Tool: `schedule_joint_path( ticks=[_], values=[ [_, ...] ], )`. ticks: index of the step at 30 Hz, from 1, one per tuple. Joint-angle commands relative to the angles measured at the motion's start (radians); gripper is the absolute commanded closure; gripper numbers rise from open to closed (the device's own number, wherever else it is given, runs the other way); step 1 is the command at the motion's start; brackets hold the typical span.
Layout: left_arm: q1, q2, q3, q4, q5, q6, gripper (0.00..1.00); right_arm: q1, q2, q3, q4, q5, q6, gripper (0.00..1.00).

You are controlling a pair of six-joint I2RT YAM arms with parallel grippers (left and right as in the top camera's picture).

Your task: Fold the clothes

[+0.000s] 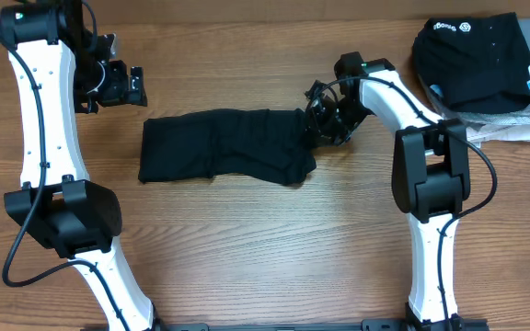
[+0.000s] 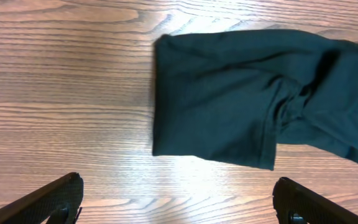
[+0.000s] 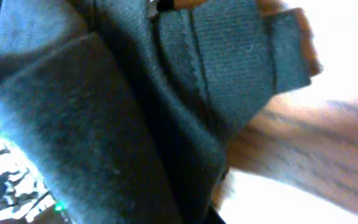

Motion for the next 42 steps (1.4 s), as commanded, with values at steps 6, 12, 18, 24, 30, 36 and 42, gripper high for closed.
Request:
schedule_joint_path(
  ticks=[6, 12, 18, 24, 30, 36, 42],
  values=[
    [0.006, -0.002, 0.011, 0.007, -0.034, 0.018, 0.0, -0.183, -0.147, 0.092, -0.141, -0.04, -0.001, 0.96],
    [0.005, -0.002, 0.011, 0.011, -0.033, 0.018, 0.0, -0.132, -0.217, 0.092, -0.135, 0.026, 0.012, 0.96],
    [0.005, -0.002, 0.011, 0.032, -0.026, 0.018, 0.0, 0.078, -0.223, 0.092, 0.062, 0.043, 0.236, 0.96],
    [0.005, 0.002, 0.01, 0.057, -0.024, 0.018, 0.0, 0.263, -0.222, 0.091, 0.233, 0.148, 0.408, 0.96],
    [0.005, 0.008, -0.01, 0.078, 0.006, 0.018, 0.0, 0.389, -0.204, 0.09, 0.323, 0.231, 0.42, 0.71],
    [0.004, 0.031, -0.012, 0.087, 0.028, 0.018, 0.0, 0.485, -0.175, 0.09, 0.411, 0.196, 0.366, 0.3],
    [0.003, 0.034, -0.012, 0.09, 0.028, 0.018, 0.0, 0.446, -0.218, 0.093, 0.393, 0.193, 0.363, 0.3]
  ],
)
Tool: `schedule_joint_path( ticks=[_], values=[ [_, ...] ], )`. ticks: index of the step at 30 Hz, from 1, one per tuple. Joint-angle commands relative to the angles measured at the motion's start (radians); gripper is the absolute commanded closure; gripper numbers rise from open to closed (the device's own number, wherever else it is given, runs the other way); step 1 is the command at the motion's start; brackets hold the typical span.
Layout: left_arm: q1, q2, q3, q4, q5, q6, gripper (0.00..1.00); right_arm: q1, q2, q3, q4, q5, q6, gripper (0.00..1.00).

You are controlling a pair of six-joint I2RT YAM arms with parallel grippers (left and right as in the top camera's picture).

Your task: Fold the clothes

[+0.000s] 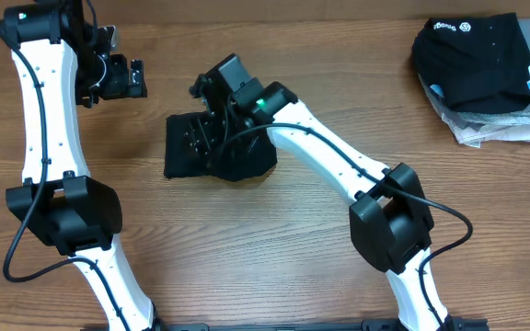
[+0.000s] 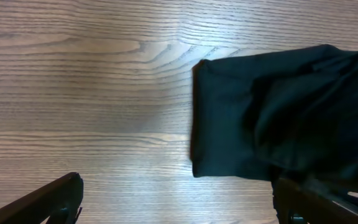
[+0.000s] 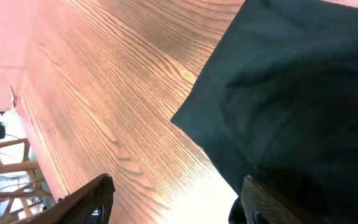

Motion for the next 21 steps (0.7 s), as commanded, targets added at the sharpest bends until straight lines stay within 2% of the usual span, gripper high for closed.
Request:
schedule_joint_path(
  ticks=[1, 3, 9, 16, 21],
  values=[
    [0.003, 0.014, -0.007, -0.006, 0.019, 0.016, 0.0, -0.081, -0.043, 0.026, -0.019, -0.001, -0.011, 0.3],
    [0.0, 0.014, -0.007, -0.01, 0.019, 0.017, 0.0, -0.135, -0.073, 0.037, -0.053, -0.001, -0.011, 0.3],
    [-0.061, 0.014, -0.007, -0.041, 0.122, 0.128, 0.0, -0.344, -0.136, 0.05, -0.154, -0.001, -0.011, 0.2],
    [-0.239, 0.014, -0.037, -0.083, 0.122, 0.093, 0.0, -0.502, -0.133, 0.046, -0.272, 0.037, -0.019, 0.17],
    [-0.353, 0.014, -0.153, 0.002, 0.079, 0.082, 0.0, -0.541, -0.133, 0.046, -0.274, 0.037, -0.024, 0.16]
  ],
)
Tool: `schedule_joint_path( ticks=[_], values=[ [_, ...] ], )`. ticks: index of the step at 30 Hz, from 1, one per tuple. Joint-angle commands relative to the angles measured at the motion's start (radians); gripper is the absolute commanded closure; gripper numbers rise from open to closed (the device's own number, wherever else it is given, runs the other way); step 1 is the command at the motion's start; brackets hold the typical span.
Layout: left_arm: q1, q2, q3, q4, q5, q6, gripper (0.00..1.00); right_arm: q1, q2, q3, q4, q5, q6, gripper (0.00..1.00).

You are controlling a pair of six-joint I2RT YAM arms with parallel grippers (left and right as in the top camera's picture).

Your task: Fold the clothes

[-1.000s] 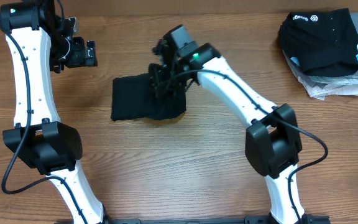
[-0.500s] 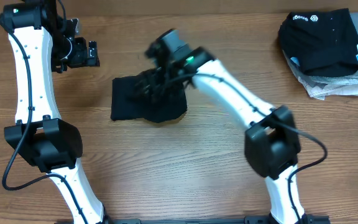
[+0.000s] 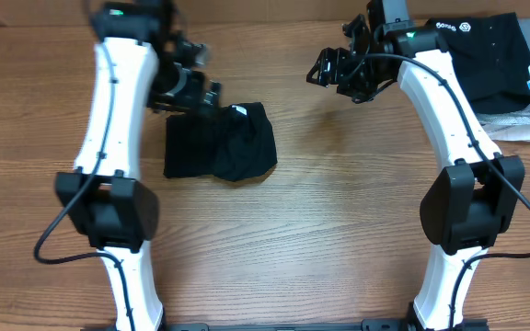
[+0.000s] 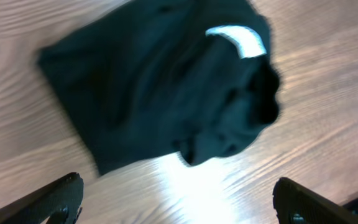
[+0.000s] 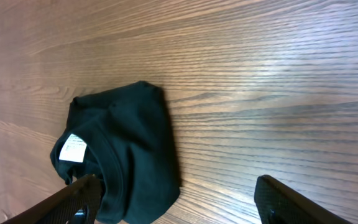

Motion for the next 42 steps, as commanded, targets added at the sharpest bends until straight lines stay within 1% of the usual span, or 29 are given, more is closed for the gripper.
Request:
schedule_joint_path(
  ticks=[1, 5, 8, 9, 11, 13, 14, 16, 17, 18, 19, 20, 22, 27, 30, 33, 37, 41, 42],
  values=[
    [-0.063, 0.011, -0.107, 0.07, -0.041, -0.008, 0.0, -0.01, -0.032, 0.023, 0.003, 0.006, -0.024, 0.16],
    [-0.079, 0.011, -0.211, 0.177, -0.098, 0.009, 0.0, -0.01, -0.032, 0.023, 0.003, 0.008, -0.034, 0.16],
    [-0.08, 0.011, -0.258, 0.237, -0.081, 0.084, 0.0, -0.01, -0.032, 0.023, 0.003, 0.02, -0.034, 0.16],
    [-0.083, 0.011, -0.279, 0.266, -0.076, 0.134, 0.0, -0.01, -0.032, 0.023, 0.004, 0.022, -0.034, 0.16],
    [-0.087, 0.011, -0.31, 0.312, -0.114, 0.17, 0.08, -0.01, -0.032, 0.023, 0.004, 0.022, -0.034, 0.16],
    [-0.088, 0.011, -0.342, 0.36, -0.166, 0.17, 0.11, -0.01, -0.032, 0.023, 0.003, 0.022, -0.034, 0.16],
    [-0.087, 0.011, -0.365, 0.393, -0.197, 0.17, 0.15, -0.01, -0.032, 0.023, 0.003, 0.022, -0.034, 0.16],
    [-0.085, 0.011, -0.391, 0.431, -0.244, 0.169, 0.41, -0.01, -0.032, 0.023, 0.005, 0.023, -0.034, 0.16],
    [-0.085, 0.011, -0.391, 0.436, -0.261, 0.168, 0.51, -0.01, -0.032, 0.023, 0.005, 0.025, -0.034, 0.16],
    [-0.085, 0.011, -0.391, 0.438, -0.279, 0.161, 0.71, -0.01, -0.032, 0.023, 0.005, 0.031, -0.034, 0.16],
    [-0.084, 0.008, -0.387, 0.436, -0.311, 0.148, 0.85, -0.01, -0.032, 0.023, 0.005, 0.039, -0.034, 0.16],
    [-0.084, 0.005, -0.384, 0.434, -0.332, 0.133, 0.95, -0.01, -0.032, 0.023, 0.005, 0.041, -0.034, 0.16],
    [-0.084, -0.004, -0.367, 0.412, -0.379, 0.106, 0.96, -0.01, -0.032, 0.023, 0.004, 0.045, -0.034, 0.16],
    [-0.084, -0.056, -0.338, 0.375, -0.443, 0.106, 0.96, -0.01, -0.032, 0.023, 0.0, 0.047, -0.033, 0.17],
    [-0.082, -0.078, -0.338, 0.388, -0.472, 0.114, 0.96, -0.003, -0.032, 0.023, -0.037, 0.036, -0.034, 0.22],
    [-0.075, -0.072, -0.339, 0.406, -0.467, 0.114, 0.96, 0.019, -0.031, 0.023, -0.076, 0.021, -0.034, 0.25],
    [-0.06, -0.063, -0.344, 0.433, -0.419, 0.129, 0.96, 0.076, -0.031, 0.023, -0.106, 0.002, -0.033, 0.3],
    [-0.048, -0.063, -0.345, 0.453, -0.418, 0.128, 0.96, 0.17, -0.031, 0.016, -0.1, -0.024, -0.021, 0.35],
    [-0.042, -0.063, -0.345, 0.457, -0.418, 0.128, 0.96, 0.216, -0.03, 0.011, -0.083, -0.01, 0.006, 0.4]
  ],
)
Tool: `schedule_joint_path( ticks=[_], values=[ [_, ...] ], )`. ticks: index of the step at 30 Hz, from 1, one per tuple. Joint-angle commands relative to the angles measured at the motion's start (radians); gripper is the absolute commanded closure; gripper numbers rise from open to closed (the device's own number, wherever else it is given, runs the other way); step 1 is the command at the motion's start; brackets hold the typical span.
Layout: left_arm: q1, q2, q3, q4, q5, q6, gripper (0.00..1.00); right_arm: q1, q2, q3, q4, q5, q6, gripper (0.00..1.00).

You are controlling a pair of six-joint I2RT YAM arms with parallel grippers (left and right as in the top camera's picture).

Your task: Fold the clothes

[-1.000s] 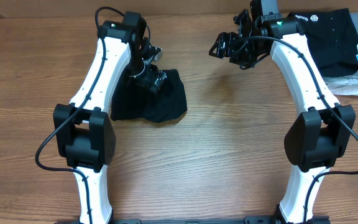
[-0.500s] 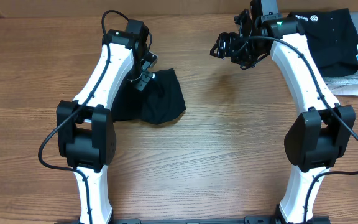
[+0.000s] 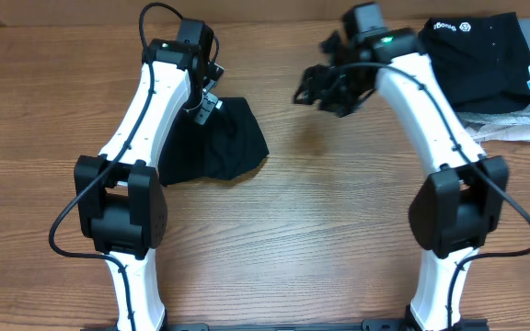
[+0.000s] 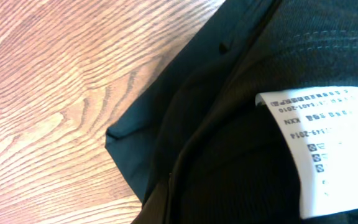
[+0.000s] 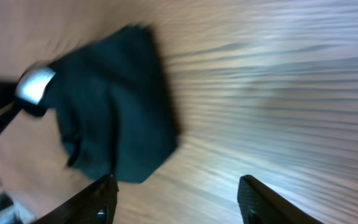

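A black garment (image 3: 233,147) lies folded in a compact lump left of the table's middle. In the left wrist view its dark cloth (image 4: 229,93) and a white care label (image 4: 325,143) fill the frame. My left gripper (image 3: 208,103) is down on the garment's back edge by the label. Its fingers are hidden against the cloth and appear shut on it. My right gripper (image 3: 322,90) hangs open above bare wood to the right of the garment. Its wrist view shows the garment (image 5: 117,118) ahead of the spread fingertips (image 5: 101,199).
A stack of folded clothes, black (image 3: 477,51) on top of grey (image 3: 509,124), sits at the back right corner. The wooden table (image 3: 339,230) is bare in front of and between the arms.
My left gripper was open above the folded garment and is now low on its back edge, with the label close up. The right gripper has shifted slightly left and stays open.
The garment first lay as a long strip, with my right gripper shut on its right end. Then that end lay over the left half and the right gripper was open. The right arm was then back right, the left gripper above the garment, now on it.
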Motion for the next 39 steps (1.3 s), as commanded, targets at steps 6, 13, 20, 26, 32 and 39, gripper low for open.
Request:
schedule_joint_path(
  ticks=[6, 13, 20, 26, 32, 39],
  values=[
    [0.061, -0.029, 0.019, 0.013, 0.106, 0.008, 0.96, 0.212, -0.03, -0.079, 0.159, 0.023, 0.152, 0.45],
    [0.085, -0.029, 0.019, 0.015, 0.179, 0.003, 0.96, 0.296, -0.03, -0.167, 0.301, 0.146, 0.262, 0.49],
    [0.085, -0.029, 0.019, 0.016, 0.181, 0.004, 0.96, 0.336, -0.03, -0.262, 0.49, 0.199, 0.316, 0.41],
    [0.089, -0.029, 0.019, 0.027, 0.181, 0.004, 0.96, 0.338, -0.03, -0.266, 0.51, 0.204, 0.315, 0.5],
    [0.096, -0.029, 0.019, 0.051, 0.164, 0.004, 0.96, 0.341, -0.03, -0.266, 0.448, 0.204, 0.315, 0.96],
    [0.173, -0.029, 0.019, 0.06, 0.154, 0.005, 0.96, 0.348, -0.031, -0.263, 0.441, 0.049, 0.261, 0.96]
  ],
)
